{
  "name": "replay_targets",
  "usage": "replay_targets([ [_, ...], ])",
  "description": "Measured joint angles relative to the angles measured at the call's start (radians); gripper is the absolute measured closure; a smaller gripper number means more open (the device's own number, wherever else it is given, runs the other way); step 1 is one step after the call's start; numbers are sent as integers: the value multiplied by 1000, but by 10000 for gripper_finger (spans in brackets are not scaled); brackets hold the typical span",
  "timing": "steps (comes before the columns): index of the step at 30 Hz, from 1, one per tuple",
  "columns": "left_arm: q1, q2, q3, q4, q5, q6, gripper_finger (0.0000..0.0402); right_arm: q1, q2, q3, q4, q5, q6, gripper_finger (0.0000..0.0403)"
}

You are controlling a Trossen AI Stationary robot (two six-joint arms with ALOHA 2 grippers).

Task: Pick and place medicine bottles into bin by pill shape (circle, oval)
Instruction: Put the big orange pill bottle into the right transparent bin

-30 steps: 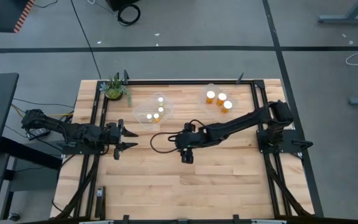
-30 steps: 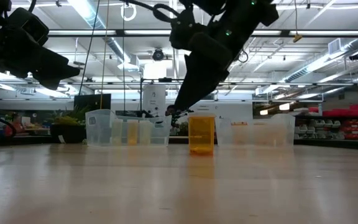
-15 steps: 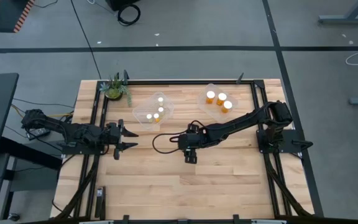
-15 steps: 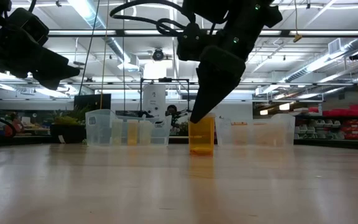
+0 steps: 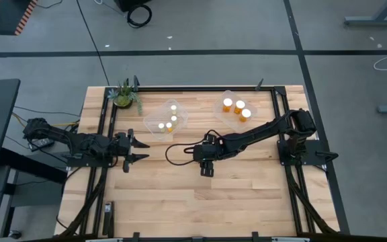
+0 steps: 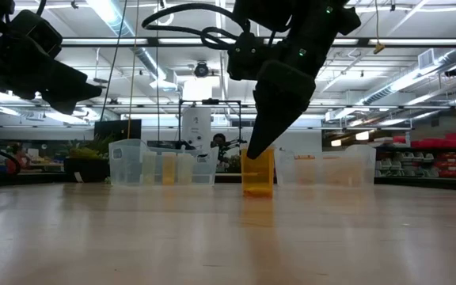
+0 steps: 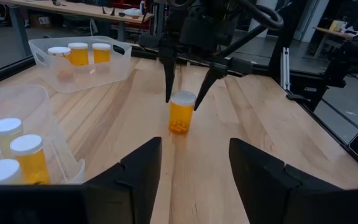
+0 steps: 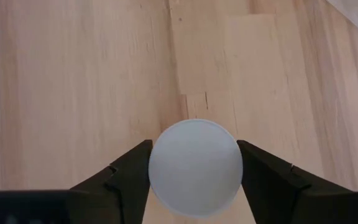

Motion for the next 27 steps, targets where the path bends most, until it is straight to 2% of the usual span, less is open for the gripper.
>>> replay_targets([
  [9, 0, 0, 0, 0, 0, 0, 204, -27, -33, -1, -41, 52, 4, 177],
  [27, 0, 0, 0, -2, 0, 0, 208, -84, -256, -1, -209, 236, 29, 177],
])
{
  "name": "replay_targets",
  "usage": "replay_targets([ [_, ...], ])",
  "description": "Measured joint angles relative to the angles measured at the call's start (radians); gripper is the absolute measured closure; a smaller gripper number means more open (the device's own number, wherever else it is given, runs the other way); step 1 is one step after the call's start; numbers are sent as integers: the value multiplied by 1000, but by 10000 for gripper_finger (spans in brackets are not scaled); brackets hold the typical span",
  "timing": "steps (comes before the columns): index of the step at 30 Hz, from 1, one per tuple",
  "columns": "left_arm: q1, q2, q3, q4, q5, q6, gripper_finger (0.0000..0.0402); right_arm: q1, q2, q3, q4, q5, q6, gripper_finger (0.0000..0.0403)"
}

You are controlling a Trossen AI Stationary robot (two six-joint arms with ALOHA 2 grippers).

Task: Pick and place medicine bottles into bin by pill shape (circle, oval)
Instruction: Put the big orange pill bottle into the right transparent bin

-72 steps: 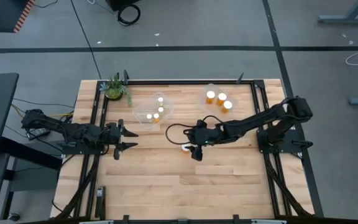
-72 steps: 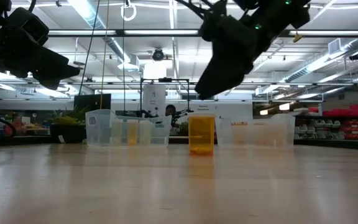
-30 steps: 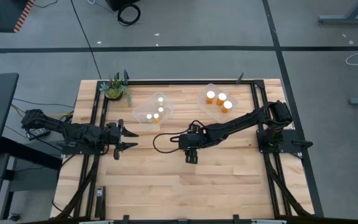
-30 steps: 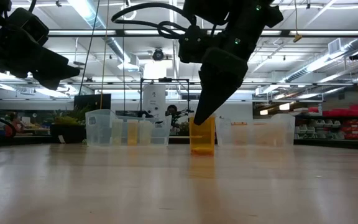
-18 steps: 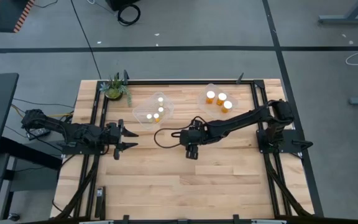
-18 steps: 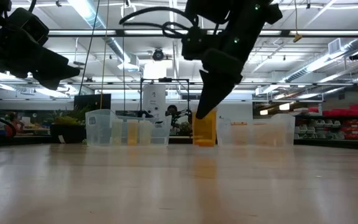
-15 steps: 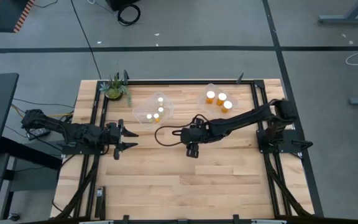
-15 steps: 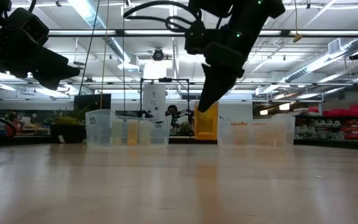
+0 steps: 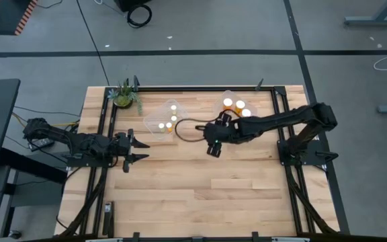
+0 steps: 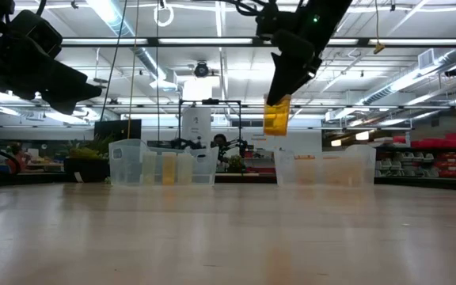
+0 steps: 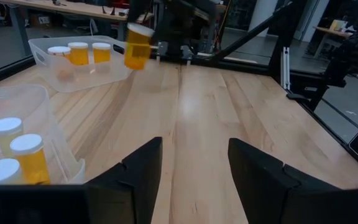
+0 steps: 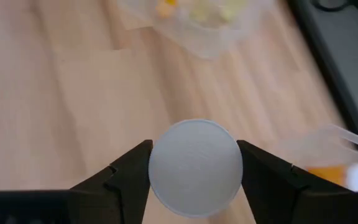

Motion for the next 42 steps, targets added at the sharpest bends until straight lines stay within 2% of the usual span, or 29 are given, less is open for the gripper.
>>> replay_targets([
  [13, 0, 0, 0, -3, 0, 0, 211, -152, -31, -5, -246, 210, 150, 177],
  [19, 0, 0, 0, -4, 0, -1, 205, -230, -33, -61, -242, 221, 160, 177],
  [26, 0, 0, 0, -4, 0, -1, 210, -326, -33, -163, -192, 159, 153, 177],
  [31, 0, 0, 0, -5, 0, 0, 209, -378, -33, -219, -82, 67, 112, 177],
  [36, 0, 0, 0, -5, 0, 0, 204, -424, -33, -246, -14, -12, 100, 177],
  [42, 0, 0, 0, -5, 0, -1, 211, -456, -33, -246, 6, -59, 92, 177],
])
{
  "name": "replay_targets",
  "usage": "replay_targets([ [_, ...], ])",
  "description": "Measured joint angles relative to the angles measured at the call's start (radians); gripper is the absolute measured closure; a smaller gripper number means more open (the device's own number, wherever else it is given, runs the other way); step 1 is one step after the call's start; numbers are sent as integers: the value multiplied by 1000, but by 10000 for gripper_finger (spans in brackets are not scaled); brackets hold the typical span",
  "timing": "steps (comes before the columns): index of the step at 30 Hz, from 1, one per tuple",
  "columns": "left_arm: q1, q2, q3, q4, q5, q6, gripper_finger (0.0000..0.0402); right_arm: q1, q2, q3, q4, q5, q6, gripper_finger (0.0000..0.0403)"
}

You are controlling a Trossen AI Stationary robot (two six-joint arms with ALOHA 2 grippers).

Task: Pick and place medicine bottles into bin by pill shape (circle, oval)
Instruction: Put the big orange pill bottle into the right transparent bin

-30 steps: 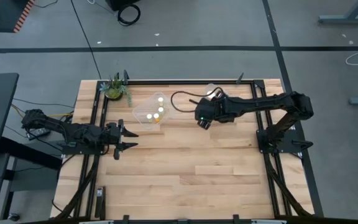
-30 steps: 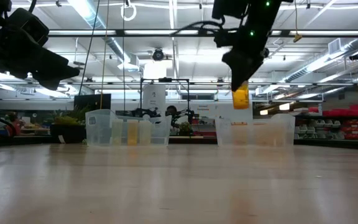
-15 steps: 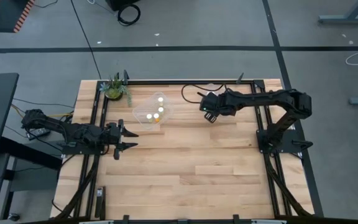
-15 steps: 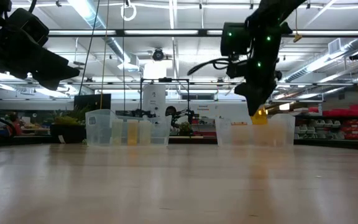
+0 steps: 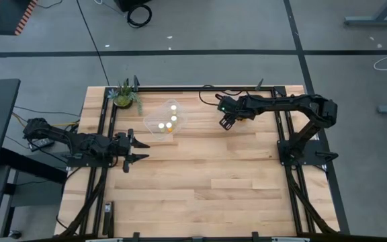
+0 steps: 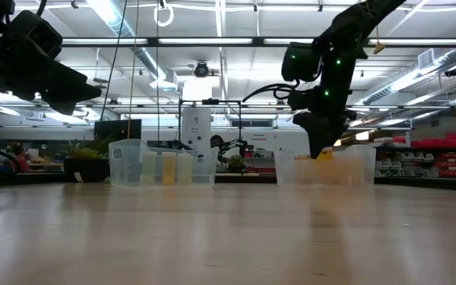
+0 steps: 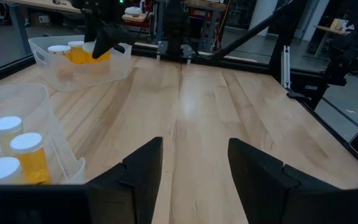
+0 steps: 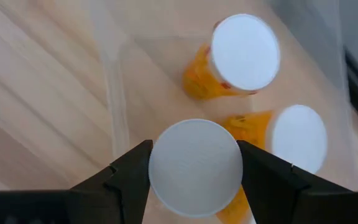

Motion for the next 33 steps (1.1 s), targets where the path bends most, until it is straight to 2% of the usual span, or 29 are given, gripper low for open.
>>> replay_targets([
  [10, 0, 0, 0, 0, 0, 0, 205, -37, 0, 0, 8, -117, -9, 177],
  [22, 0, 0, 0, 0, 0, 0, 206, -36, 0, 0, 36, -156, -15, 176],
  [33, 0, 0, 0, 0, 0, 0, 211, -35, 0, 0, 28, -169, -20, 128],
])
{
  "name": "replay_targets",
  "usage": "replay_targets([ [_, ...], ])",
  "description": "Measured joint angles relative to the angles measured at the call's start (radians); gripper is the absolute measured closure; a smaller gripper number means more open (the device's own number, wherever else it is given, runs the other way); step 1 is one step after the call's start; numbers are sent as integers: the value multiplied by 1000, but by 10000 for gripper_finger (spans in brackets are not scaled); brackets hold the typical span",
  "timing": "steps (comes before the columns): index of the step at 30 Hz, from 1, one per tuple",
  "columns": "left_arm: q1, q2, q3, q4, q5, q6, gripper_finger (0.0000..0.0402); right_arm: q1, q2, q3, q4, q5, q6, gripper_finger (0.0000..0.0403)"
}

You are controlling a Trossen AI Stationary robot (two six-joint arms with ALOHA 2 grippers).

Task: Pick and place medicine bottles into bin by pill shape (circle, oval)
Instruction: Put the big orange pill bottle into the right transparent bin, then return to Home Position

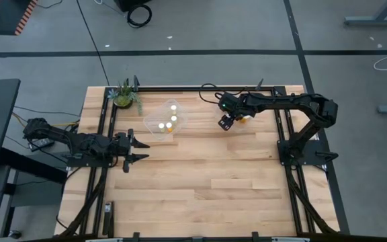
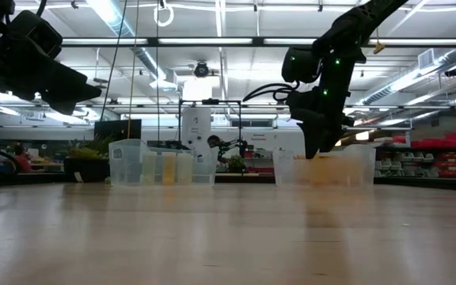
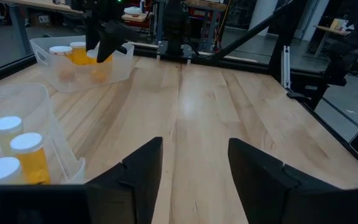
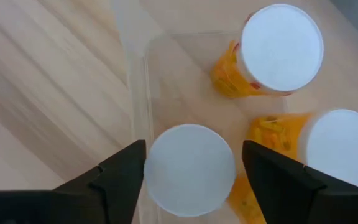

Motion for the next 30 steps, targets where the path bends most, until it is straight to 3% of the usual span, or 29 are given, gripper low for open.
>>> replay_targets([
  [6, 0, 0, 0, 0, 0, 0, 204, 0, -35, 0, -10, -1, -29, 125],
  [12, 0, 0, 0, 0, 0, 0, 211, 15, -161, 0, -19, -1, -46, 125],
  [20, 0, 0, 0, 0, 0, 0, 205, 130, -331, 0, -15, 4, -79, 129],
  [30, 0, 0, 0, 0, 0, 0, 211, 297, -533, 0, -16, 125, -87, 135],
])
